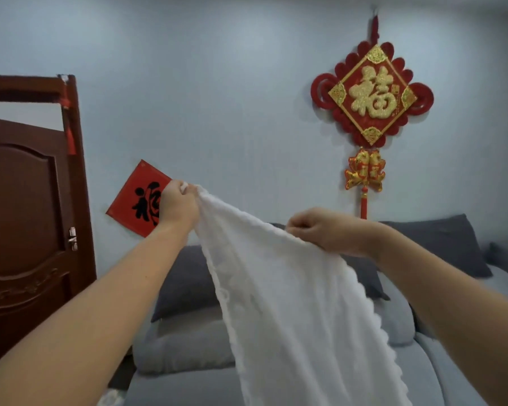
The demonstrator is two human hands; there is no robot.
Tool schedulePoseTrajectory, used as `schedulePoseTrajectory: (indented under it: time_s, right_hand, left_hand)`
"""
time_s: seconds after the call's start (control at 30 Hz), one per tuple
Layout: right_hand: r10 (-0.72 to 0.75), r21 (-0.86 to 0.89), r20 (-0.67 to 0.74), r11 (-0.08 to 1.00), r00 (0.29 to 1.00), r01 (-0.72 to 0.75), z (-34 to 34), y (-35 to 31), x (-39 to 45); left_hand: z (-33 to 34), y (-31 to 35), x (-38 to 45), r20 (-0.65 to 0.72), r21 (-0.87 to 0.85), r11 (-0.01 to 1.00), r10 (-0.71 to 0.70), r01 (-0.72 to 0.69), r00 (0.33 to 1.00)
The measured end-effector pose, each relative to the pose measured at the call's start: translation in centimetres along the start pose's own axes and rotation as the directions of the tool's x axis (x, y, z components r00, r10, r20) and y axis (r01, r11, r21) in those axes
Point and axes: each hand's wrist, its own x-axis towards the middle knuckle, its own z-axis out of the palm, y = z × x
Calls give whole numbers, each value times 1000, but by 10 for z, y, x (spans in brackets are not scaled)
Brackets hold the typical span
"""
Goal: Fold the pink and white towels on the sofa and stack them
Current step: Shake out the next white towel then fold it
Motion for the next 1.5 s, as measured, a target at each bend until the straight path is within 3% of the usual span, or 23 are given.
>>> schedulePoseTrajectory:
  time_s: [0.03, 0.07, 0.1, 0.17, 0.2, 0.3, 0.33, 0.37, 0.47, 0.5, 0.57, 0.6, 0.63, 0.73, 0.77, 0.9, 1.0, 1.07, 1.13, 1.2, 1.27, 1.3, 1.5]
  right_hand:
    - [12, 84, 63, 996, 998, -18, 3, -4, 3]
    - [15, 159, -26, 987, 1000, -11, 5, -6, 8]
    - [26, 168, -256, 986, 966, 18, 6, -6, 14]
    - [-58, -65, -702, 998, 710, 16, 14, -8, 26]
    - [-117, -156, -755, 988, 645, -3, 21, -17, 31]
    - [-188, -145, -467, 980, 864, 134, 35, -44, 48]
    - [-186, -86, -424, 983, 886, 165, 33, -52, 52]
    - [-179, -18, -501, 980, 847, 197, 26, -58, 57]
    - [-129, 3, -819, 973, 559, 229, 17, -66, 73]
    - [-181, -88, -779, 980, 601, 180, 25, -68, 80]
    - [-264, -315, -453, 941, 851, 124, 53, -64, 96]
    - [-249, -373, -354, 922, 902, 108, 59, -59, 97]
    - [-246, -358, -384, 928, 890, 102, 57, -53, 101]
    - [-192, -129, -713, 981, 675, 142, 41, -50, 99]
    - [-192, -94, -712, 979, 675, 180, 42, -53, 96]
    - [-324, -106, -440, 945, 837, 310, 80, -43, 71]
    - [-319, 17, -389, 936, 864, 353, 98, -16, 49]
    - [-319, 88, -344, 926, 883, 368, 118, -5, 37]
    - [-304, 184, -300, 912, 904, 368, 136, 3, 28]
    - [-308, 280, -226, 888, 924, 364, 144, 9, 21]
    - [-335, 376, -135, 853, 932, 361, 144, 14, 14]
    - [-347, 416, -95, 838, 933, 354, 142, 16, 9]
    - [-313, 488, -68, 818, 947, 306, 149, 41, -8]
  left_hand:
    - [-10, -8, 3, 5, -53, 998, -28, 29, 1000]
    - [-20, -16, 4, 14, -86, 996, -18, 19, 1000]
    - [-27, -22, 2, 21, -101, 995, 24, -22, 999]
    - [-39, -17, -2, 21, -52, 983, 177, -175, 984]
    - [-43, -9, -2, -25, -24, 969, 245, -246, 969]
    - [-66, 16, 23, -209, -37, 958, 271, -284, 940]
    - [-77, 19, 34, -222, -16, 955, 287, -298, 932]
    - [-87, 22, 43, -197, 56, 941, 337, -333, 921]
    - [-99, 22, 56, -10, 226, 870, 452, -439, 892]
    - [-100, 24, 58, 18, 227, 877, 431, -424, 902]
    - [-105, 24, 65, -7, 179, 924, 344, -337, 939]
    - [-109, 23, 69, -28, 156, 944, 299, -291, 954]
    - [-113, 22, 72, -42, 145, 953, 273, -264, 961]
    - [-111, 20, 67, -49, 155, 950, 283, -273, 958]
    - [-106, 21, 61, -62, 142, 952, 283, -272, 957]
    - [-100, 7, 49, -202, -30, 995, 86, -94, 976]
    - [-87, -13, 21, -212, -31, 997, -81, 76, 974]
    - [-68, -19, -6, -118, 231, 973, 4, 23, 993]
    - [-50, -14, -38, 179, 363, 924, 62, -124, 982]
    - [-34, -7, -68, 544, 367, 913, -55, -178, 837]
    - [-20, -7, -93, 753, 422, 882, -214, -208, 622]
    - [-15, -11, -101, 779, 455, 860, -257, -233, 572]
    - [3, -17, -116, 706, 647, 672, -350, -361, 616]
